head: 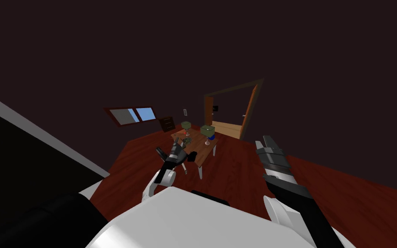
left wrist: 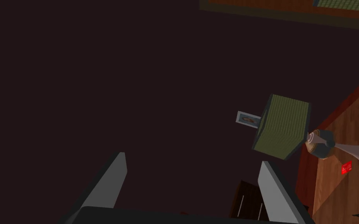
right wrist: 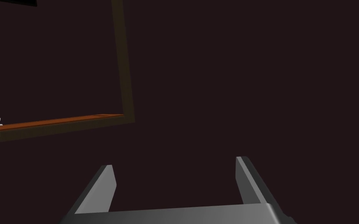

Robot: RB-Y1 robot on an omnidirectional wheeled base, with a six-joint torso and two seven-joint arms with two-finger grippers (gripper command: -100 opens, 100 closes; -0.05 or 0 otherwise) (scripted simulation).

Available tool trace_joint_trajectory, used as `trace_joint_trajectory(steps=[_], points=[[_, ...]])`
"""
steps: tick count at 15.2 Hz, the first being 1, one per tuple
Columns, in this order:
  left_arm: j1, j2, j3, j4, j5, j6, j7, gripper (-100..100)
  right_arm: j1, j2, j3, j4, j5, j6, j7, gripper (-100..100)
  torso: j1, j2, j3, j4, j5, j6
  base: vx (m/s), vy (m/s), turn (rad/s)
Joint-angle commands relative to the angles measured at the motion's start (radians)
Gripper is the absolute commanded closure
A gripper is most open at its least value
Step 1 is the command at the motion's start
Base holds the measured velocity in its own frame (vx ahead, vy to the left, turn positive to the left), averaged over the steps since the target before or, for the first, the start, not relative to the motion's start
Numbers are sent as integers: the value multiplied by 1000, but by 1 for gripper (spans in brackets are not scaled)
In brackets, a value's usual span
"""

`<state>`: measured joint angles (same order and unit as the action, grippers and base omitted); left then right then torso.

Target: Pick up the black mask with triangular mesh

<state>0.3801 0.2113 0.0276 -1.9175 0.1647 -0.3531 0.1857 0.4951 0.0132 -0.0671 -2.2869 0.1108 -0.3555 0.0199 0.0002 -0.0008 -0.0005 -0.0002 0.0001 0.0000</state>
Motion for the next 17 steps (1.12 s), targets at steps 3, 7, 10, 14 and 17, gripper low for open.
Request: trace_joint_trajectory(steps=[3,7,10,14,17], points=[[-36,5,-10,78,14,44,2,-100,0,0,0,0,0,0,0,0,0,0,0,0,0,0,8,0,-17],[-74,12,-18,166,33,99,5,-100,0,0,0,0,0,0,0,0,0,0,0,0,0,0,11,1,-26],[-93,14,-22,230,43,127,7,-100,0,0,0,0,0,0,0,0,0,-1,0,0,0,0,17,5,-27],[-132,16,-30,302,62,184,11,-100,0,0,0,0,0,0,0,0,0,-1,0,0,0,0,14,5,-20],[-152,15,-34,373,71,213,12,-100,0,0,0,0,0,0,0,0,1,-1,-1,0,0,0,21,13,-27]])
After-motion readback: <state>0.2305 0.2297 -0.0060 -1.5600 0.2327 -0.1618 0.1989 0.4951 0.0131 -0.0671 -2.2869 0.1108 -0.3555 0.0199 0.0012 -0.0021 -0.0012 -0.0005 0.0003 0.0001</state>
